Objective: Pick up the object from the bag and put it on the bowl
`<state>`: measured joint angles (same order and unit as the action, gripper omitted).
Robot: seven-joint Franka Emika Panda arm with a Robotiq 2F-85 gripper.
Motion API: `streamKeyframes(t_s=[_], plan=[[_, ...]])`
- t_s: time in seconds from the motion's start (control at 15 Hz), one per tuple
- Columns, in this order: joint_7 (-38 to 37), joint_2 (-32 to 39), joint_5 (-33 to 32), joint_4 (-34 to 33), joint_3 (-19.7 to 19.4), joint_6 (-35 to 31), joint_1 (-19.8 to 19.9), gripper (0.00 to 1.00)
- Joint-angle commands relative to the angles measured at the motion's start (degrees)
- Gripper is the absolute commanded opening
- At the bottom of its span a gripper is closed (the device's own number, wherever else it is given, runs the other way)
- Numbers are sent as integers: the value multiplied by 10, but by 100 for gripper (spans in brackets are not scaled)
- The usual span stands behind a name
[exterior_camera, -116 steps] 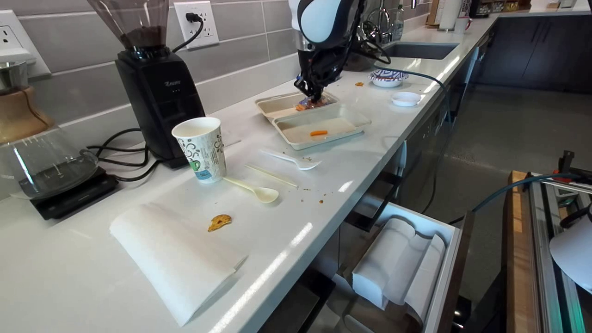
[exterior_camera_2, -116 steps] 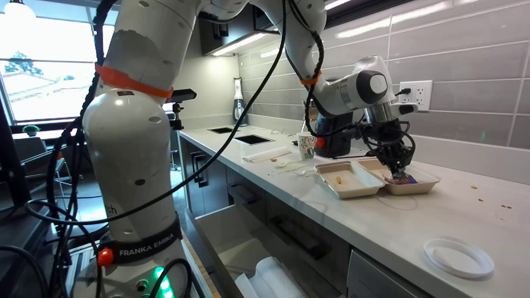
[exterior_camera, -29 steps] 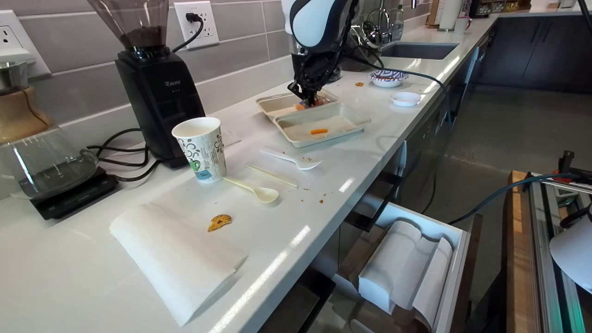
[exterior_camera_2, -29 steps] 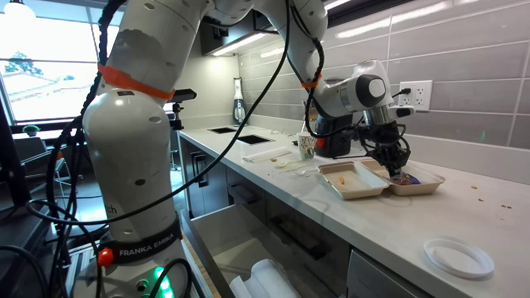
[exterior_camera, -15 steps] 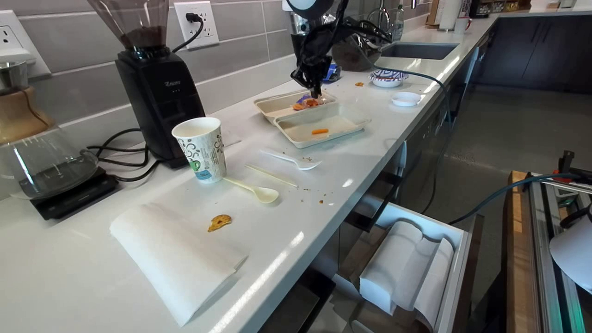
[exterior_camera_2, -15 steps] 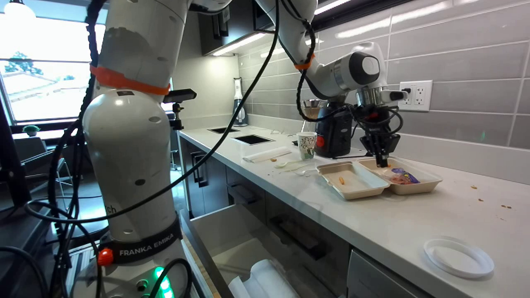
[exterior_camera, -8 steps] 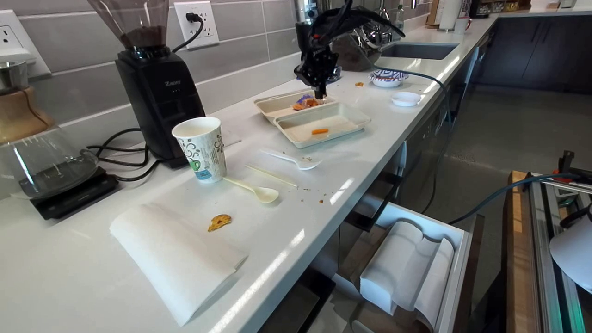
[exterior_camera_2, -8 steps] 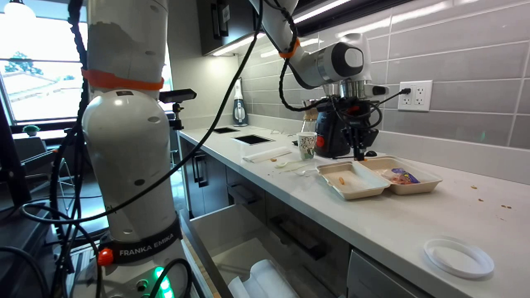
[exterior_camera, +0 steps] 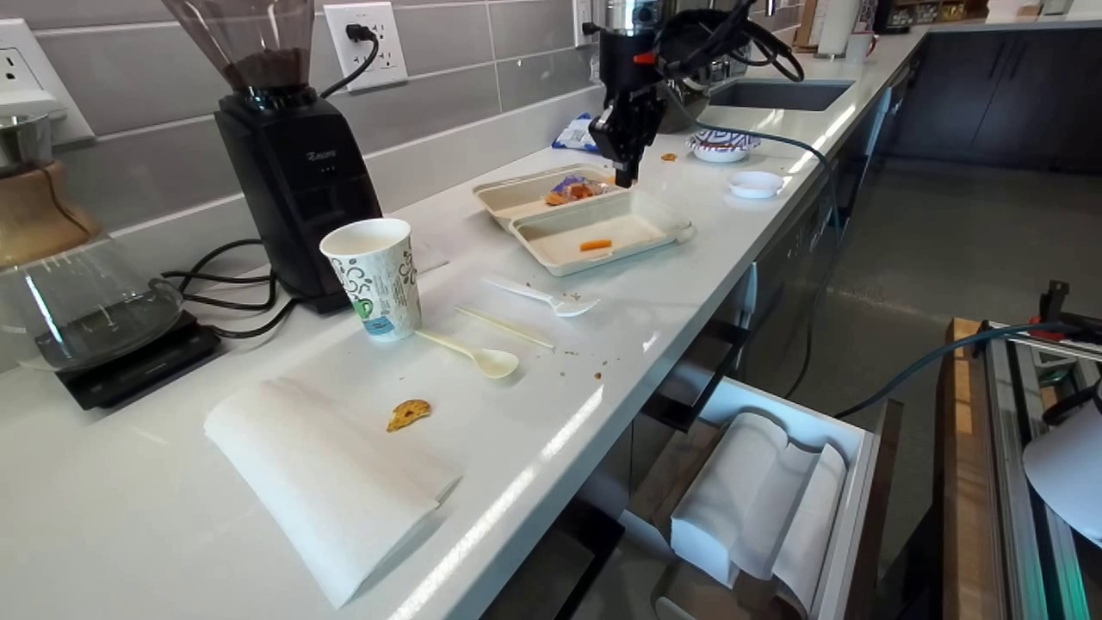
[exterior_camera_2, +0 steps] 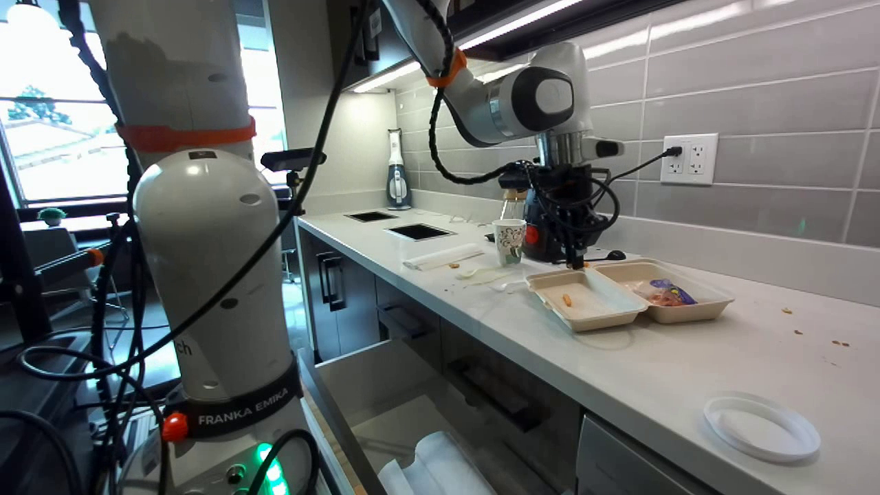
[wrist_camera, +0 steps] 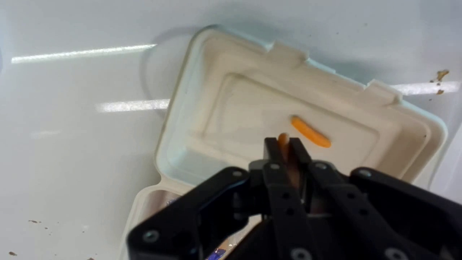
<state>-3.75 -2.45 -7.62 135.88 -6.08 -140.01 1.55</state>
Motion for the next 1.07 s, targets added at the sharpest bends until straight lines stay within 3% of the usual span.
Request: streamKeyframes(t_s=[0.0,0.4,1.0], plan=[[44,-32,16,58,5,-49,11,3],[94,-8,37,74,5,-109,10,3],[157,36,62,56,4,-123,17,3]])
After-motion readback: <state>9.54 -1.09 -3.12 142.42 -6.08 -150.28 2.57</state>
